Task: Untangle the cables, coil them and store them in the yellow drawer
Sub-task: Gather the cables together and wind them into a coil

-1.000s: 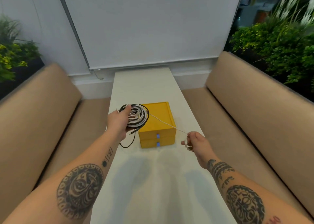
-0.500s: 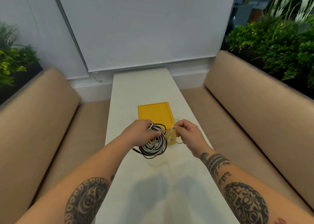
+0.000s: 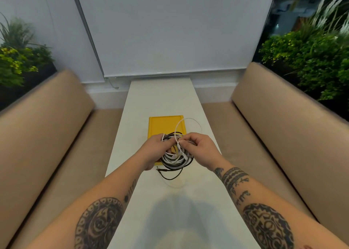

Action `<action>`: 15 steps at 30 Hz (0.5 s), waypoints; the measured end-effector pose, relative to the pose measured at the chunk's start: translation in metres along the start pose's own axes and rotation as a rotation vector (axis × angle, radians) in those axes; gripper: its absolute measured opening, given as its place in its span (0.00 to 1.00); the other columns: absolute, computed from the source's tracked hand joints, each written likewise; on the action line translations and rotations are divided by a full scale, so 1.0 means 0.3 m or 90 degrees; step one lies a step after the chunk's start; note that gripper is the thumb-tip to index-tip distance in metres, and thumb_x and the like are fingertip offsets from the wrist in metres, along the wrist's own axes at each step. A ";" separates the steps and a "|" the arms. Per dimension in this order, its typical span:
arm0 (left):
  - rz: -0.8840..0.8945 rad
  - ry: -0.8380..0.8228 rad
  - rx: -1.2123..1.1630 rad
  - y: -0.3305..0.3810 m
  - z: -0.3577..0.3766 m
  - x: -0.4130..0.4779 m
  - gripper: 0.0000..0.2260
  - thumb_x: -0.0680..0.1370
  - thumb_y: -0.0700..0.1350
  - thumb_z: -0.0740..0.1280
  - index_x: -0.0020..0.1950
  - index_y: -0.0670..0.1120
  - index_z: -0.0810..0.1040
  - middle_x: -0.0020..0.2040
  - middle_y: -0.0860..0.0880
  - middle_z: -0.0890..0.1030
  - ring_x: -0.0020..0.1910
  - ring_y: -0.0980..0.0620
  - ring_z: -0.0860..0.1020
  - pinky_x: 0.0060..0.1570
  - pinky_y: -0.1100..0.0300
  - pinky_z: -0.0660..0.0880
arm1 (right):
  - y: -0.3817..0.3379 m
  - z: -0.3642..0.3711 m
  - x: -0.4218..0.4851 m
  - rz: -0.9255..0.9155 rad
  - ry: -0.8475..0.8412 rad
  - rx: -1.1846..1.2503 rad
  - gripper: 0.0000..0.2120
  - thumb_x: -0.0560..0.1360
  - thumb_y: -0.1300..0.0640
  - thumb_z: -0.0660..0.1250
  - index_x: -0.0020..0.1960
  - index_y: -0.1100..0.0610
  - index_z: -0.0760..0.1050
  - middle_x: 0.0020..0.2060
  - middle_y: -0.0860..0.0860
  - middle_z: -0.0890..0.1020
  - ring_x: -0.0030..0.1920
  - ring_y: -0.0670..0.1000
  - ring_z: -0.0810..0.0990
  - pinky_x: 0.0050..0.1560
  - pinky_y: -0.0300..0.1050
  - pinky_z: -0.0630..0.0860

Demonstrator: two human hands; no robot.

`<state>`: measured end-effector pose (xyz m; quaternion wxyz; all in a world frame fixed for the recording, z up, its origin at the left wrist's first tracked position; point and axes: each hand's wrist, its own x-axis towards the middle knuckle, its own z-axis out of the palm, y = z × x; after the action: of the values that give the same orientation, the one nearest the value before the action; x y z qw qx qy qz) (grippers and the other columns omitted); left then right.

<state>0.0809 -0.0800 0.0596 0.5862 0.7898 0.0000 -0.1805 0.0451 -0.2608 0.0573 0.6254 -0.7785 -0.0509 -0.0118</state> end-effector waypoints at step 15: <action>-0.019 -0.003 0.004 0.041 0.081 -0.003 0.15 0.77 0.56 0.72 0.46 0.43 0.82 0.33 0.49 0.76 0.29 0.52 0.75 0.31 0.61 0.68 | 0.012 -0.083 -0.017 -0.008 -0.084 -0.151 0.07 0.77 0.59 0.71 0.42 0.49 0.82 0.34 0.38 0.82 0.34 0.37 0.78 0.38 0.31 0.71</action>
<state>0.0757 -0.1061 0.0654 0.5813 0.7909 0.0097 -0.1911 0.0416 -0.2861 0.0588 0.5245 -0.8456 -0.0948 0.0294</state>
